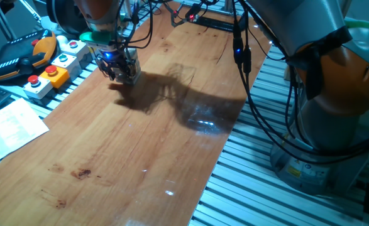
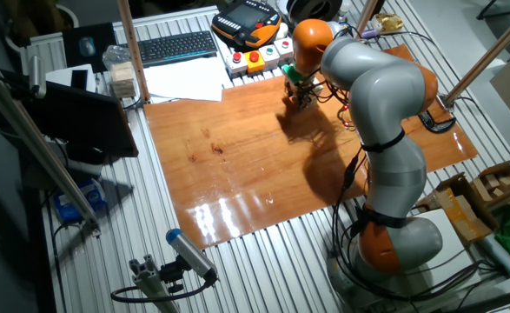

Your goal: Play Jenga

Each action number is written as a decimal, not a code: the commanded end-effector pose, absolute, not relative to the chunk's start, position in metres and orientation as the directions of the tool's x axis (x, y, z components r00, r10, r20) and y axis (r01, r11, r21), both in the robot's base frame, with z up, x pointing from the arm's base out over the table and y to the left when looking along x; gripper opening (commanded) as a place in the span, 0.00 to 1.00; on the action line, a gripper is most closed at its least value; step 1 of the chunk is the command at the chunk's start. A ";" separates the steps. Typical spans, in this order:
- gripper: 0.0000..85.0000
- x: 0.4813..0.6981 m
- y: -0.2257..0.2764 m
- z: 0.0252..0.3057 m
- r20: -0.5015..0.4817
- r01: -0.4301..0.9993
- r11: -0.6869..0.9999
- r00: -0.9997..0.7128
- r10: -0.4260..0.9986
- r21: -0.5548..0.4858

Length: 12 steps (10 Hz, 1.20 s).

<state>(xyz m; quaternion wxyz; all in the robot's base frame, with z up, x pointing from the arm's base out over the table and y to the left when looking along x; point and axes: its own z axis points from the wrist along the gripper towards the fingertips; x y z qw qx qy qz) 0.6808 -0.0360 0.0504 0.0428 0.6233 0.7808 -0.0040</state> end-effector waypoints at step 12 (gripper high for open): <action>0.63 0.679 -0.037 0.051 -0.067 0.976 0.214 -0.212 0.975 0.033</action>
